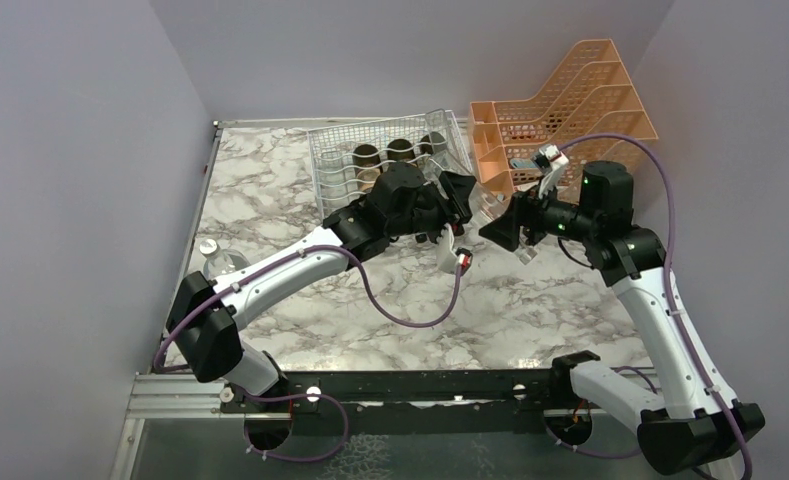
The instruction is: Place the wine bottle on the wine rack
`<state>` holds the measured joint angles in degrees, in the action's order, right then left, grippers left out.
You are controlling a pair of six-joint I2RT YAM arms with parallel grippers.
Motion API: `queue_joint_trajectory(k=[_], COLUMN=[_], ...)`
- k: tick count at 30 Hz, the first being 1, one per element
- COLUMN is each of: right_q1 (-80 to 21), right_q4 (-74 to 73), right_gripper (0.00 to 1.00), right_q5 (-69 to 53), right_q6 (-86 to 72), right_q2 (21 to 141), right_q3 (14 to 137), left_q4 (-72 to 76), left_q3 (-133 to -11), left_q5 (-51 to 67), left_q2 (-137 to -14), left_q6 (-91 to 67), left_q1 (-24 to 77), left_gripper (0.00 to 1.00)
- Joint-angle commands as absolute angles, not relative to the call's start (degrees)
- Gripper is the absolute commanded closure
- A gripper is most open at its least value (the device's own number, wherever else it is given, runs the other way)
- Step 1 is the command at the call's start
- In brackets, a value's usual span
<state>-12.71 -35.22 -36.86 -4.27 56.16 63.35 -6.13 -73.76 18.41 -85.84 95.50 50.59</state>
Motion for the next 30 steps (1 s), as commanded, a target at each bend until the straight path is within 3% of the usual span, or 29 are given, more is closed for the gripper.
queue_joint_trajectory(k=[1,3,5,11,14,16,19,30], right_q1=[-13.1,-13.1,-13.1,-13.1,-13.1,-13.1,-13.1,-13.1], right_q4=[-33.9,-33.5,-33.1,-31.6,-30.6,-29.4,-27.5,-22.8], right_gripper=[0.26,0.32,0.44,0.88,0.99,0.99,0.99,0.99], right_q5=[-35.0,-34.8,-34.8,-33.7,-32.3,-31.1,-29.2,-24.4], right_q6=[-4.7,-5.1,-5.4,-6.4,-7.2,-7.9,-9.6,-12.6], right_q2=[56.7,56.7,56.8,56.5,56.0,55.3,54.3,56.3], right_q3=[62.8,62.9,63.0,63.6,64.0,64.1,64.2,65.0], left_q4=[-5.9,-6.8,-7.1,-7.1,-3.7,2.6,14.5,15.0], left_q3=[-77.2,-77.2,-77.2,-77.2,-75.1,-71.3,-64.5,-62.1], left_q5=[19.8,19.8,19.9,20.1,19.7,19.2,18.2,19.0], left_q2=[-85.5,-85.6,-85.7,-85.7,-85.0,-83.9,-82.1,-77.7], left_q6=[94.4,94.0,93.8,92.8,91.2,89.3,87.8,71.8], left_q1=[50.7,50.6,50.6,50.7,50.7,50.6,50.6,50.6], left_gripper=[1.0,1.0,1.0,0.96,0.57,0.04,0.01,0.01])
